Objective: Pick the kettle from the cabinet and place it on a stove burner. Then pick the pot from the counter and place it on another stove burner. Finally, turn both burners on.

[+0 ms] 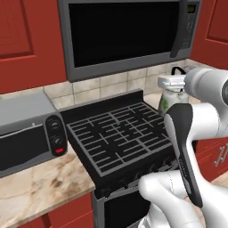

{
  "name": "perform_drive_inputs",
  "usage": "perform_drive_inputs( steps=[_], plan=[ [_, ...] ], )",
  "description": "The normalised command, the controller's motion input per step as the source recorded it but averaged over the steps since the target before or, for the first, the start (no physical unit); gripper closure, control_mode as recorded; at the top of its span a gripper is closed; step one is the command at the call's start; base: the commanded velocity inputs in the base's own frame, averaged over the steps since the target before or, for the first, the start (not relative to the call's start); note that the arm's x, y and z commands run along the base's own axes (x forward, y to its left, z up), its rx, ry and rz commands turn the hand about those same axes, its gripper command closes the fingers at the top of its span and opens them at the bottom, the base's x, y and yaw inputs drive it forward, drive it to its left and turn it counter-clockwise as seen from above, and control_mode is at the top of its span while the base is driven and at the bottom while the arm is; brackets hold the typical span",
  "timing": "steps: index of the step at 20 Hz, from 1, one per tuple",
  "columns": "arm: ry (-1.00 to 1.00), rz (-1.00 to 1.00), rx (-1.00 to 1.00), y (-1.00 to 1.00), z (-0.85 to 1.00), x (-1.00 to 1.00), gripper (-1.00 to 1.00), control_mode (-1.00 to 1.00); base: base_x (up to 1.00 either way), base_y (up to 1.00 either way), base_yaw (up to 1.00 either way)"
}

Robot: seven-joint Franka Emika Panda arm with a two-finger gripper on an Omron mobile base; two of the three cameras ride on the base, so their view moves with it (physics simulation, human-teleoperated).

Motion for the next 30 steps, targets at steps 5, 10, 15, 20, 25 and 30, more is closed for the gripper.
perform_drive_inputs(
  steps=[5,10,15,20,25,30],
  plan=[
    [0.00,0.00,0.00,0.00,0.00,0.00,1.00,1.00,0.45,-0.15,0.10],
    [0.00,0.00,0.00,0.00,0.00,0.00,1.00,1.00,0.46,-0.14,0.10],
    [0.00,0.00,0.00,-0.01,0.00,0.00,1.00,-1.00,0.28,-0.07,0.05],
    [0.00,0.00,0.00,0.00,-0.02,0.04,1.00,-1.00,0.00,0.00,0.00],
    [0.00,0.00,0.01,-0.01,-0.11,0.24,1.00,-1.00,0.00,0.00,0.00],
    [0.00,0.00,0.00,-0.03,-0.12,0.35,1.00,-1.00,0.00,0.00,0.00]
  ],
)
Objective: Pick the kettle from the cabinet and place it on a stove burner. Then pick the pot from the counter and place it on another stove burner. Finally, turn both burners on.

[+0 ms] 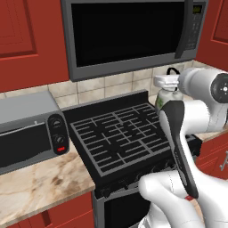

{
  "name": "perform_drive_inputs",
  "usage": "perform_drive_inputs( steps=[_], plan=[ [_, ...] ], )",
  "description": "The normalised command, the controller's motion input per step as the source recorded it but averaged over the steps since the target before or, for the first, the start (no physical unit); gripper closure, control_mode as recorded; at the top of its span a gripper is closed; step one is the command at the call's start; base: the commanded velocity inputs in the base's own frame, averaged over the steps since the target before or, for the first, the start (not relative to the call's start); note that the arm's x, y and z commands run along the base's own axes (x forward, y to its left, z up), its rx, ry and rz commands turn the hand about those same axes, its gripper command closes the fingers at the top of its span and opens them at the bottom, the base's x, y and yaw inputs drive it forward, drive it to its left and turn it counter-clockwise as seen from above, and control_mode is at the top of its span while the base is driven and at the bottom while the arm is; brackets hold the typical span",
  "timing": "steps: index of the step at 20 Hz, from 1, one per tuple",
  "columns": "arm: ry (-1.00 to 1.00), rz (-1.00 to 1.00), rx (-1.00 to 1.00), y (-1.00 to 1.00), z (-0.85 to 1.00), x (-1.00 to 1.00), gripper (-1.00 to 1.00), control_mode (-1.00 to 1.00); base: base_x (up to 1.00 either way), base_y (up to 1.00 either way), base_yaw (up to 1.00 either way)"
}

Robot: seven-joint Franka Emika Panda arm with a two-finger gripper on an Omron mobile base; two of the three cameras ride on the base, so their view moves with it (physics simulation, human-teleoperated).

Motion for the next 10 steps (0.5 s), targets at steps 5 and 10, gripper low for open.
perform_drive_inputs(
  steps=[5,10],
  plan=[
    [0.00,0.01,0.05,-0.27,-0.09,0.13,1.00,-1.00,0.00,0.00,0.00],
    [0.00,0.00,0.00,-0.10,-0.22,0.25,1.00,-1.00,0.00,0.00,0.00]
  ],
)
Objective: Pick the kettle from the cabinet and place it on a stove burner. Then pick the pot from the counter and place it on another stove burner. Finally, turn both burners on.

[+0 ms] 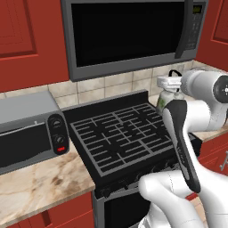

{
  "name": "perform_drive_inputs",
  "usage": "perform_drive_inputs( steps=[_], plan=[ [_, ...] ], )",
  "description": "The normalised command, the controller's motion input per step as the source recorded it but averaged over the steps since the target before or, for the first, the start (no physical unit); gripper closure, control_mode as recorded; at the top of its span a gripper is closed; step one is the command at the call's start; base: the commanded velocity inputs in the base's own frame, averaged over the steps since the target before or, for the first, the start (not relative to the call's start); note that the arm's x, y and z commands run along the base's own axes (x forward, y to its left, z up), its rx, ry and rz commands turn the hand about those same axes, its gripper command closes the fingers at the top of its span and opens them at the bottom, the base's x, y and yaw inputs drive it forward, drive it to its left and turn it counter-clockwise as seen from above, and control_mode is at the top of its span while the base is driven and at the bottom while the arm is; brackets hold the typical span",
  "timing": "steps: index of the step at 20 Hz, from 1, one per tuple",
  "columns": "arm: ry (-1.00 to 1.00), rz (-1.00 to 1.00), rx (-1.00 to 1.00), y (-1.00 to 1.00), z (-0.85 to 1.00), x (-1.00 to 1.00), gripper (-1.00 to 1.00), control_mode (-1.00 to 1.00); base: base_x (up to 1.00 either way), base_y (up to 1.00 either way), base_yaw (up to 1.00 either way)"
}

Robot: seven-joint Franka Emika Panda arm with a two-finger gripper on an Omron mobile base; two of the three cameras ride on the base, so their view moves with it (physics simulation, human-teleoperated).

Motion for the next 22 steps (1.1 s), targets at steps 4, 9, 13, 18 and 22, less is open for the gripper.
perform_drive_inputs(
  steps=[4,9,13,18,22],
  plan=[
    [0.00,0.00,0.00,-0.06,-0.22,0.25,1.00,-1.00,0.00,0.00,0.00],
    [0.00,0.00,0.00,-0.05,-0.15,0.13,1.00,-1.00,0.00,0.00,0.00],
    [0.00,0.00,0.00,-0.06,-0.14,0.18,1.00,-1.00,0.00,0.00,0.00],
    [0.00,0.00,0.00,-0.07,-0.11,0.22,1.00,-1.00,0.00,0.00,0.00],
    [0.01,0.00,0.00,-0.07,-0.09,0.30,1.00,-1.00,0.00,0.00,0.00]
  ],
)
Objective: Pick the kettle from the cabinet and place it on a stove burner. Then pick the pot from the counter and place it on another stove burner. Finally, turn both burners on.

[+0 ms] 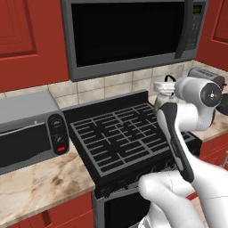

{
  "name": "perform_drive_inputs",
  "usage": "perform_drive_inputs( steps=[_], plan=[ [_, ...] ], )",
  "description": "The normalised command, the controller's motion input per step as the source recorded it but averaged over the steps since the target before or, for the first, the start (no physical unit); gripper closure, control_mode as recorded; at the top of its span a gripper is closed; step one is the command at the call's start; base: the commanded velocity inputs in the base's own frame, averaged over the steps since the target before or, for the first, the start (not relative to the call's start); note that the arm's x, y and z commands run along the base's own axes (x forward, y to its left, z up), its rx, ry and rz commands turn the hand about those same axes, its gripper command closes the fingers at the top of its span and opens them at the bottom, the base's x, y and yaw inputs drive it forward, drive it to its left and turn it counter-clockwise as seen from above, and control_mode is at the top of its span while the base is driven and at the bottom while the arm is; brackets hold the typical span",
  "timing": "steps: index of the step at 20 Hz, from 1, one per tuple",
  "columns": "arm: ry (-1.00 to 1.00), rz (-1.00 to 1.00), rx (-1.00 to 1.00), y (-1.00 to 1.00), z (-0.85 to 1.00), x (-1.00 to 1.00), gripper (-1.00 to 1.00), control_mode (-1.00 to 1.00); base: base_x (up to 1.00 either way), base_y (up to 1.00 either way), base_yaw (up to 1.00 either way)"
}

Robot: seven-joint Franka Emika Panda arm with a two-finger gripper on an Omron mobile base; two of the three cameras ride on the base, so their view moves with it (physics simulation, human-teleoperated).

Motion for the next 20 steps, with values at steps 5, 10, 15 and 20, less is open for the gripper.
perform_drive_inputs(
  steps=[5,10,15,20],
  plan=[
    [0.04,0.00,0.00,-0.04,-0.12,0.34,1.00,-1.00,0.00,0.00,0.00],
    [0.10,0.00,0.00,0.00,-0.25,0.32,1.00,-1.00,0.00,0.00,0.00],
    [0.10,-0.01,0.00,0.00,-0.31,0.24,1.00,-1.00,0.00,0.00,0.00],
    [0.01,-0.05,0.00,0.00,-0.27,0.34,1.00,-1.00,0.00,0.00,0.00]
  ],
)
